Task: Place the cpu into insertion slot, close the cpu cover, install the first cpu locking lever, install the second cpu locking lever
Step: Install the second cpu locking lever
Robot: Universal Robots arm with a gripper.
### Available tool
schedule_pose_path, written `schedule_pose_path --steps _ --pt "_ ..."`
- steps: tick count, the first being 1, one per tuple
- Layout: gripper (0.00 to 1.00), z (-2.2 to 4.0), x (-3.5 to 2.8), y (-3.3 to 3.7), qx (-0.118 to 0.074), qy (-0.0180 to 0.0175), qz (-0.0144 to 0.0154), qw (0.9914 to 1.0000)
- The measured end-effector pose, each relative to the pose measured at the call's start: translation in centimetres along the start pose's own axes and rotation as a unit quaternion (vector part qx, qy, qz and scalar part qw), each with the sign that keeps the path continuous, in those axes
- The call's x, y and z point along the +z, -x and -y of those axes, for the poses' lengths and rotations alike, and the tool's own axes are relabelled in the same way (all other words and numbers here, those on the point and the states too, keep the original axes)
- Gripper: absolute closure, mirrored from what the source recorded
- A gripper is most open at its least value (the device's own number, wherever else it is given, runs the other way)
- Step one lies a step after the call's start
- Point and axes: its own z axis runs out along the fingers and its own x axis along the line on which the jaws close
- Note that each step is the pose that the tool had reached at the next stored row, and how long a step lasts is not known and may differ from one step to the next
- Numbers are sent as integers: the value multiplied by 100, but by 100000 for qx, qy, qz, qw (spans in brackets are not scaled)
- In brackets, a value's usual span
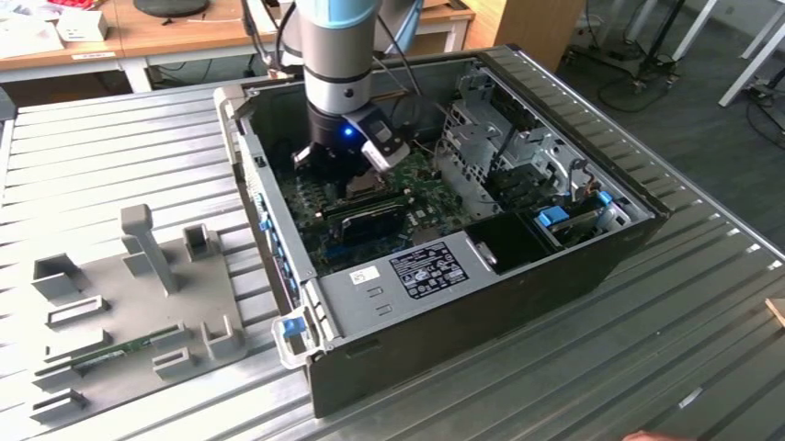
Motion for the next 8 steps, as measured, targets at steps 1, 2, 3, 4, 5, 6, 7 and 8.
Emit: schedule_pose_path --steps 1,2,3,4,5,6,7,8 --pt "90 -2 2 28 9 -2 2 100000" --pt "90 -4 4 58 27 1 3 100000" --pt "90 -6 6 89 34 0 4 100000" --pt "90 -8 9 122 29 0 5 100000" --pt "90 -11 11 156 30 -3 4 100000" --pt "90 -13 14 189 40 3 7 100000" --pt "90 -15 16 220 52 1 6 100000" --pt "90 -18 19 252 50 4 8 100000"
